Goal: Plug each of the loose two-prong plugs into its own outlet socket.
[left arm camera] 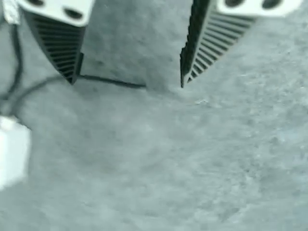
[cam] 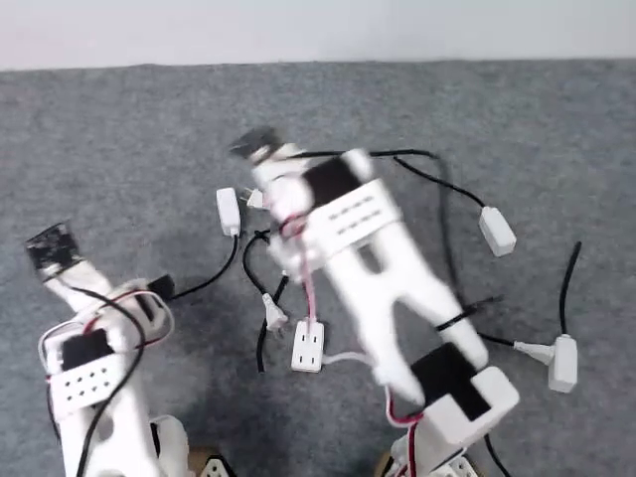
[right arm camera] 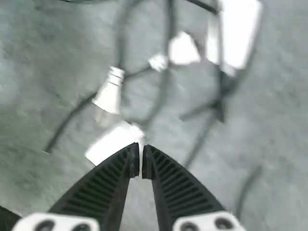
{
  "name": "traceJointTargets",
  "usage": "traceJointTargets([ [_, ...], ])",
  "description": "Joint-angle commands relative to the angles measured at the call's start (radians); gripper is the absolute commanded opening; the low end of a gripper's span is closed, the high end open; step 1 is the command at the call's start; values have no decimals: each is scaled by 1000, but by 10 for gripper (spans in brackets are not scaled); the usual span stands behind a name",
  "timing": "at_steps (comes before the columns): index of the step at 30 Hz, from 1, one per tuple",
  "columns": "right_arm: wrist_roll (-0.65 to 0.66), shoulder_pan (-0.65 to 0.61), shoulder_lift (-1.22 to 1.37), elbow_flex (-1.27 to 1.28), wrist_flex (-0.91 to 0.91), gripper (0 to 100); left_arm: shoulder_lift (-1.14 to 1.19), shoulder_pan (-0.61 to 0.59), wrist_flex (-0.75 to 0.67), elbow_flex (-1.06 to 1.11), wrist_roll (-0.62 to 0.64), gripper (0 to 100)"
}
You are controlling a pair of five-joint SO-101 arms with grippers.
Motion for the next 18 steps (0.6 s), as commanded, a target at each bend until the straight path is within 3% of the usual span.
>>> traceJointTargets([
  [1,-80,-96,-5,147,-200,10,97,-57,-80,-53,-12,310],
  [6,-84,-157,-5,376,-447,10,293,-81,-98,-163,-12,310],
  [11,-84,-125,-4,430,-460,10,430,-81,-98,-251,-12,309],
  [18,-71,-122,108,477,-513,10,448,-81,-98,-262,-12,309],
])
